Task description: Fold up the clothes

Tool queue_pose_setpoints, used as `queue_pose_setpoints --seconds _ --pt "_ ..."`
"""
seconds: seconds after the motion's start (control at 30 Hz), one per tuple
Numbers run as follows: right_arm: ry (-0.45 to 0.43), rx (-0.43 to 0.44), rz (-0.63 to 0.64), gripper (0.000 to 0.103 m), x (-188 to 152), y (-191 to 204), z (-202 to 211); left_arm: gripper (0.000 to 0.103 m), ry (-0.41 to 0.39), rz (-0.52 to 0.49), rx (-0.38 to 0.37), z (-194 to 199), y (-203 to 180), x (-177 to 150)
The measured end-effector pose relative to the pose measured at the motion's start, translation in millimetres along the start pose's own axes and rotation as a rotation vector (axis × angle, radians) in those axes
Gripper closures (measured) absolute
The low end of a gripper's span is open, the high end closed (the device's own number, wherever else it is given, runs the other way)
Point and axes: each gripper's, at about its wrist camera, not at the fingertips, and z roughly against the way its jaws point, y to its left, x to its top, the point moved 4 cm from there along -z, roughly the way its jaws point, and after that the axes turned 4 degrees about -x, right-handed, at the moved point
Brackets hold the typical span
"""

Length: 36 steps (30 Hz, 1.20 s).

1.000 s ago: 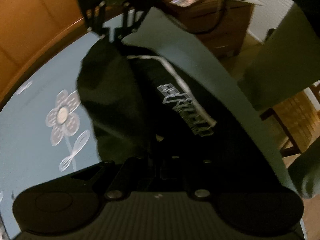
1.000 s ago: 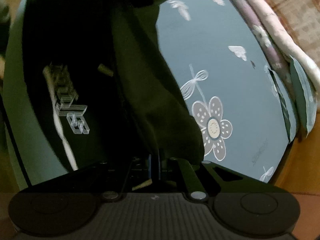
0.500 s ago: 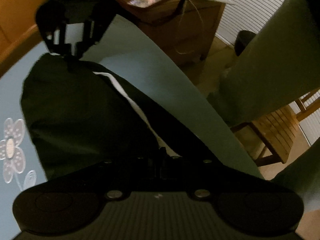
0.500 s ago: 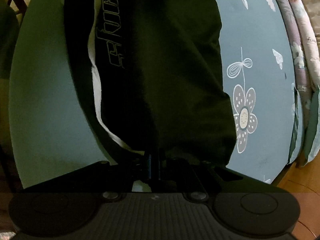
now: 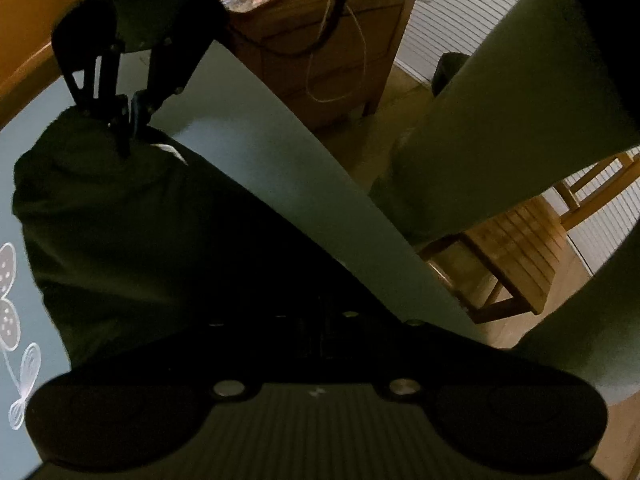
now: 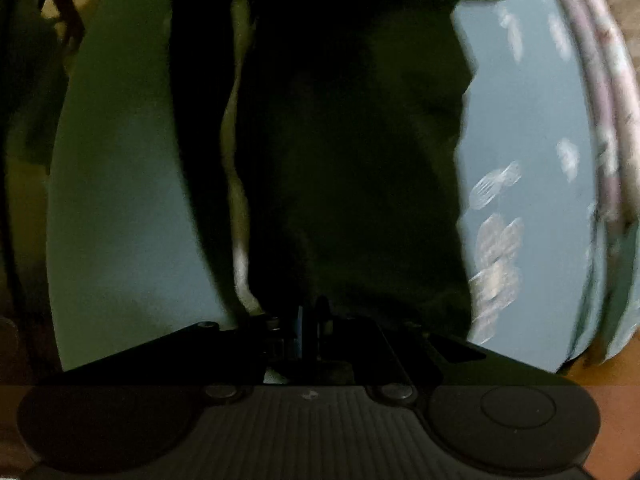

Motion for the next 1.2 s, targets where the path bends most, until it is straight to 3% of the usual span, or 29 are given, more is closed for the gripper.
queue_pose_setpoints --seconds 0.33,0.67,0.8,0.93,1.2 --pt "0.061 0.048 0.01 0.097 -15.0 1.9 -16.1 0.102 0.006 -0.005 -0.03 -43.2 2.0 11.0" --pt "0.104 0.059 -0.026 0.093 -21.2 1.5 -22.0 0.098 -0.011 0.159 -0.035 -60.2 18.5 7.0" --pt "0.116 0.084 -0.135 0.079 -28.0 -9.3 -7.8 0.092 -0.041 0.22 0.008 -45.2 14.8 4.2" --pt "0.129 0.077 -0.217 0.074 -34.0 -18.5 16.0 0.076 -0.128 0.374 0.026 -15.6 11.2 -3.6" --pt "0.14 0.049 -0.329 0.073 -18.4 -39.5 42.6 0.065 -0.199 0.684 0.15 36.3 -1.1 -58.1"
